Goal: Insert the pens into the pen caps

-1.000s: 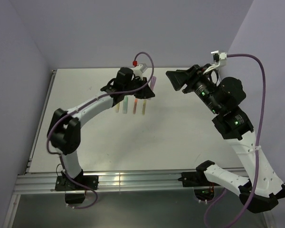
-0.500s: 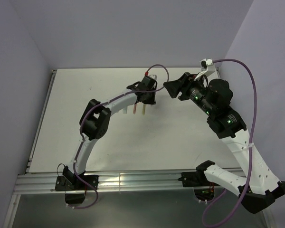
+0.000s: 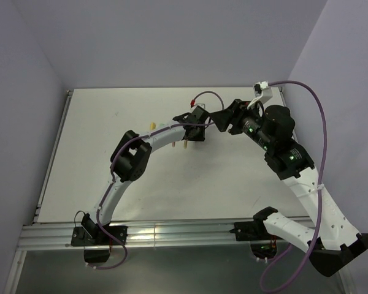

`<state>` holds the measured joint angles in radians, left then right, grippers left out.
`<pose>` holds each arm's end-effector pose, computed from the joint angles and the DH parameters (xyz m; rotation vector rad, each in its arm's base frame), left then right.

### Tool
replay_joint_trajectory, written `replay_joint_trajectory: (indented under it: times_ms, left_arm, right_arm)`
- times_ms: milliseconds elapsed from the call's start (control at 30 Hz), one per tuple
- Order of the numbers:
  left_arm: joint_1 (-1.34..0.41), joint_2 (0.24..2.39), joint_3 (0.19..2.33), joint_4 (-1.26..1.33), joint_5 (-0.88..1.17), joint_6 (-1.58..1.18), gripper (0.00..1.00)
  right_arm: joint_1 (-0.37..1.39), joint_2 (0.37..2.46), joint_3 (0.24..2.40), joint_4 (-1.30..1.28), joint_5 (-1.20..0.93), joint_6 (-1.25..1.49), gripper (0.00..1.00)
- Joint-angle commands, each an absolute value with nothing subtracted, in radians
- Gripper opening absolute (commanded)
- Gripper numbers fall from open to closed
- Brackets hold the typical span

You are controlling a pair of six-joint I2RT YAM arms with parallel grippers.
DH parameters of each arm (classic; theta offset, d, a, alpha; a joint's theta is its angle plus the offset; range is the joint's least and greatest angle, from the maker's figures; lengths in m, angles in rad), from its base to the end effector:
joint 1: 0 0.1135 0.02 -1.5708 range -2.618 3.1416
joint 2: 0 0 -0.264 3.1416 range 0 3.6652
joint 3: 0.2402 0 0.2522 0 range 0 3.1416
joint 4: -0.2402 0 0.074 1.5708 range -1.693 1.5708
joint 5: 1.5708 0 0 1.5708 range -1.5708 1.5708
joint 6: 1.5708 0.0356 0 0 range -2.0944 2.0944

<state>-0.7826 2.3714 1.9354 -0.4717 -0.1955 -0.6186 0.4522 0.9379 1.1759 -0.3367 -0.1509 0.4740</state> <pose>0.3764 -0.3645 0.1624 0.1201 2.4876 -0.3658 0.1743 0.0906 0.4317 -0.0997 1.7329 0.8179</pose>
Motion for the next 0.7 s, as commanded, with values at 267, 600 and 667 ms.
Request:
replay_joint_trajectory:
  times_ms: [267, 600, 667]
  left_arm:
    - [-0.79, 2.33, 1.891, -0.446, -0.224, -0.63, 0.48]
    - [-0.787, 2.208, 1.97, -0.479, -0.216, -0.566, 0.53]
    - [-0.787, 2.16, 1.98, -0.485, -0.204, -0.552, 0.53]
  right_arm:
    - [0.439, 0.905, 1.169, -0.327, -0.141, 0.459, 0.65]
    - [0.423, 0.873, 1.221, -0.385, -0.121, 0.459, 0.66]
    - [0.423, 0.864, 1.232, -0.393, -0.124, 0.465, 0.66]
